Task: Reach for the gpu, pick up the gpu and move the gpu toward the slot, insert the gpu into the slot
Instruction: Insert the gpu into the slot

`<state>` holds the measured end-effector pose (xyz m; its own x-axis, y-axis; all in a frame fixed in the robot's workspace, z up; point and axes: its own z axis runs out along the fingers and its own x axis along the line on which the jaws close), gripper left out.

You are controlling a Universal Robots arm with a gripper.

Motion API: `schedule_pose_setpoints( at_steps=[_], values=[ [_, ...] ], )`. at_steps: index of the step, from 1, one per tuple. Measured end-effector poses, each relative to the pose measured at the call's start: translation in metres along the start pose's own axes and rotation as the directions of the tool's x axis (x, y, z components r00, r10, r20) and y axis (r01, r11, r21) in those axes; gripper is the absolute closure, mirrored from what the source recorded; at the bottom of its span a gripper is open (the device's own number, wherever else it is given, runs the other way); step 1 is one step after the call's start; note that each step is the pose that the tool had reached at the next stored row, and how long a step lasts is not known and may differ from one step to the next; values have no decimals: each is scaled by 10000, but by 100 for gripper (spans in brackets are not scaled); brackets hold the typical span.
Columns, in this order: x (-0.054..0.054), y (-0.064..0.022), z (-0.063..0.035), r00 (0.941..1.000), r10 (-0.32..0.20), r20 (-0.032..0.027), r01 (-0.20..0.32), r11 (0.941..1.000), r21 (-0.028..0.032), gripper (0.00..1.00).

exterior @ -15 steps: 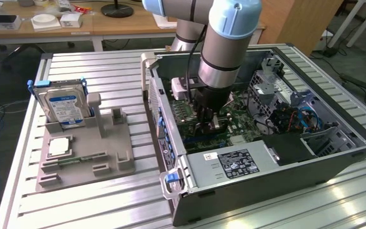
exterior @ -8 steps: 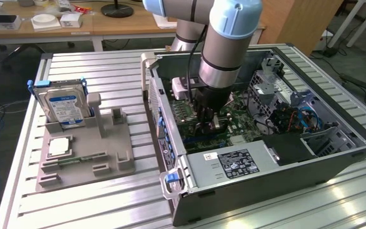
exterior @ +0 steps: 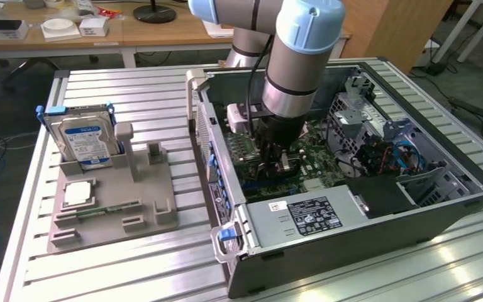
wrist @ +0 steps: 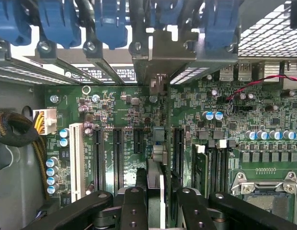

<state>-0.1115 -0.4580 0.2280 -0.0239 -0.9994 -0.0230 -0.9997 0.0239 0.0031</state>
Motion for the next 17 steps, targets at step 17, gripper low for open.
schedule_pose_setpoints(
  at_steps=[17],
  values=[
    [1,27,13,10000,-33,1,33,10000,2,72]
  ],
)
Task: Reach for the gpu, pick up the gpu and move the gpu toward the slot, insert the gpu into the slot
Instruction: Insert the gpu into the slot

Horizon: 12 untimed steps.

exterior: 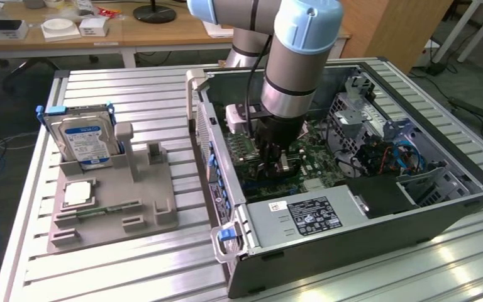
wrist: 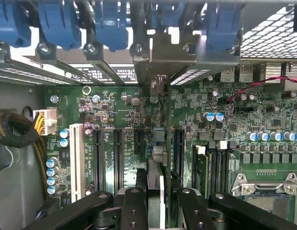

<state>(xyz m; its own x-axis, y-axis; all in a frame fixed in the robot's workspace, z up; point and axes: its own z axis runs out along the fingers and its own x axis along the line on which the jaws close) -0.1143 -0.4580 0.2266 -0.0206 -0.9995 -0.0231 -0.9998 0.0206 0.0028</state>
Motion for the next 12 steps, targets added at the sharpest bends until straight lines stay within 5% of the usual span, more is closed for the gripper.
schedule_pose_setpoints(
  at_steps=[12],
  values=[
    [4,14,35,10000,-20,0,20,10000,23,72]
  ],
)
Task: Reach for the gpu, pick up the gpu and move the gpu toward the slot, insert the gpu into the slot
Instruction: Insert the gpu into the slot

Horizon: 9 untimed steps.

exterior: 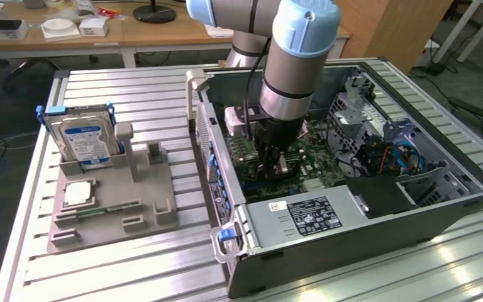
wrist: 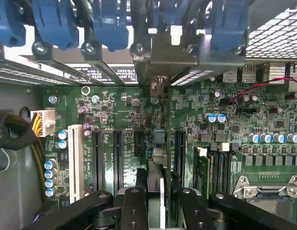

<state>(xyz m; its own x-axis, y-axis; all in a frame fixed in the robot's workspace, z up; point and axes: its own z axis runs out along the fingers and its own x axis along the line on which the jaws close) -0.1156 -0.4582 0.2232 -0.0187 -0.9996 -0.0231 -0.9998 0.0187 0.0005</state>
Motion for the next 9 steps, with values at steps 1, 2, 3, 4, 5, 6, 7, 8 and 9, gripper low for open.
schedule_pose_setpoints(
  at_steps=[1,2,3,4,5,6,7,8,9],
  values=[
    [-1,1,-7,10000,0,9,0,10000,7,72],
    [-3,5,-18,10000,10,18,-10,10000,22,72],
    [-6,9,-35,10000,19,27,-19,10000,29,72],
    [-6,11,-58,10000,20,22,-20,10000,24,72],
    [-5,14,-85,10000,25,-1,-25,10000,16,71],
    [-5,12,-98,10000,24,3,-24,10000,29,71],
    [-5,11,-100,10000,22,8,-22,10000,38,71],
    [-5,10,-101,10000,19,7,-19,10000,38,65],
    [-5,10,-101,10000,18,8,-18,10000,38,65]
  ],
)
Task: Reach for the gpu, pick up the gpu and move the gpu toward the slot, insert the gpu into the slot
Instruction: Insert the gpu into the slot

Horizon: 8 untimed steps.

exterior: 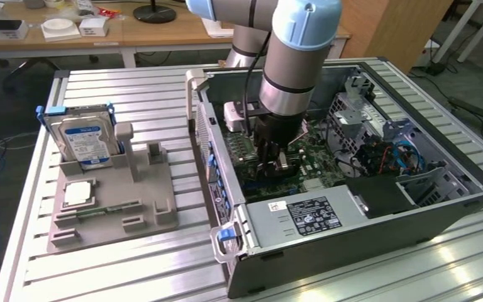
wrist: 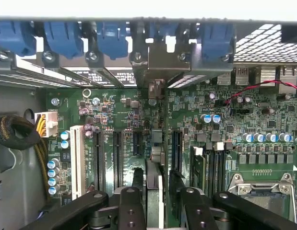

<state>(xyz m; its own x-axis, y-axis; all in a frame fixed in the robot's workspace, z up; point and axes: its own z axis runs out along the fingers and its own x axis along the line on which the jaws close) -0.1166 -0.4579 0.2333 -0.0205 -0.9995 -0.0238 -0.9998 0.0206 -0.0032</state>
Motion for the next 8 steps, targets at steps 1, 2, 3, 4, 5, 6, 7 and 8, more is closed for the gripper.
schedule_pose_setpoints(
  at_steps=[1,2,3,4,5,6,7,8],
  values=[
    [0,0,0,10000,0,1,0,10000,1,65],
    [0,0,0,10000,0,-1,0,10000,0,65],
    [0,0,-1,10000,0,-1,0,10000,0,65],
    [0,0,-1,10000,0,0,0,10000,0,65],
    [0,0,-5,10000,0,-3,0,10000,-1,65],
    [0,0,-8,10000,0,-3,0,10000,0,65],
    [0,0,-11,10000,0,-3,0,10000,0,65],
    [0,0,-14,10000,0,-2,0,10000,1,65]
  ],
)
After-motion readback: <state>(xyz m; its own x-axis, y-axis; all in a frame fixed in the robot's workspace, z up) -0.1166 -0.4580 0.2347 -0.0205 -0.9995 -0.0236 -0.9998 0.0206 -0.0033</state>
